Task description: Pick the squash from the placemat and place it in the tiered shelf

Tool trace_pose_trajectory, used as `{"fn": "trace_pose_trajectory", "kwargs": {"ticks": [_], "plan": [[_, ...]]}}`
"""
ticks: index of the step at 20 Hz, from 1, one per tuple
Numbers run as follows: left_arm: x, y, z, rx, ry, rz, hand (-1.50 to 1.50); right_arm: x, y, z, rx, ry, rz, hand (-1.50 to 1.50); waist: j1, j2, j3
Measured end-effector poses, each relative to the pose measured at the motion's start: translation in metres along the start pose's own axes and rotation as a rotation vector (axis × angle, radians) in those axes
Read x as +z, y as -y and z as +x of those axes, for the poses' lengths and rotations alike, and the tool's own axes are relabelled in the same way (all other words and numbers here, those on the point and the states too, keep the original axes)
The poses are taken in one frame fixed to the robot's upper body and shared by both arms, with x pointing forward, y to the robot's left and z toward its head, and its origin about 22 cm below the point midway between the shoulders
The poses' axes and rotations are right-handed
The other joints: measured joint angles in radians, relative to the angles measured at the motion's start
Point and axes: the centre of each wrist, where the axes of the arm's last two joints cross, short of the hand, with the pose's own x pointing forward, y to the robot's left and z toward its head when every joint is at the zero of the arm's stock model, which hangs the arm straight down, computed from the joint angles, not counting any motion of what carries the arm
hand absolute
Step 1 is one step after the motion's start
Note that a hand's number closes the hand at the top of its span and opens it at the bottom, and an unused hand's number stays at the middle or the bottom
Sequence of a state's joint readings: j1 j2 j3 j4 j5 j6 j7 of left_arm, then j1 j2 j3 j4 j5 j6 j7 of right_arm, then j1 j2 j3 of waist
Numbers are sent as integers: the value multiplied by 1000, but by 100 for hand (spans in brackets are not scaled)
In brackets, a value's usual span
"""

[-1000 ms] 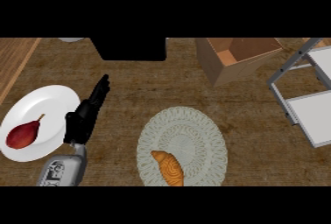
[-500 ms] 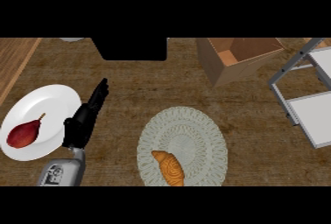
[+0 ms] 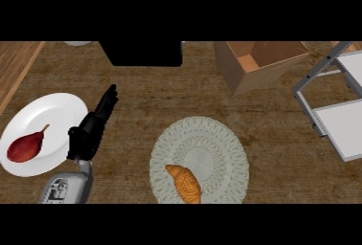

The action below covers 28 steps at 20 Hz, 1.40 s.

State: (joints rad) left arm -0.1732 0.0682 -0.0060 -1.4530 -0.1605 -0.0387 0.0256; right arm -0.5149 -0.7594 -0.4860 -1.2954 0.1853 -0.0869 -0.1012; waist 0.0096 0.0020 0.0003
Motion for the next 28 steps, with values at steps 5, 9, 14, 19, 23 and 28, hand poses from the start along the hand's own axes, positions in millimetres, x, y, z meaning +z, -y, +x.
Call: {"fn": "trace_pose_trajectory", "kwargs": {"ticks": [5, 9, 14, 19, 23, 28], "plan": [[-1, -1, -1, 1, 1, 2, 0, -6, 3, -14, 47, -27, 5, 150, 0, 0, -1], [-2, 1, -1, 2, 1, -2, 0, -7, 16, -33, 188, -112, -63, -150, 1, 1, -2], [1, 0, -5, 1, -3, 4, 0, -1, 23, -52, 212, -172, -99, -150, -3, -2, -3], [-2, 3, -2, -2, 4, 8, 0, -6, 30, -53, 112, -210, -109, -150, -6, -2, -2], [-6, 2, 2, 2, 1, 7, 0, -13, 39, -51, 28, -220, -92, -150, -5, -2, -1], [-1, -1, 2, 4, -7, 5, 0, -21, 52, -44, -48, -219, -53, -150, -6, -2, 0]]}}
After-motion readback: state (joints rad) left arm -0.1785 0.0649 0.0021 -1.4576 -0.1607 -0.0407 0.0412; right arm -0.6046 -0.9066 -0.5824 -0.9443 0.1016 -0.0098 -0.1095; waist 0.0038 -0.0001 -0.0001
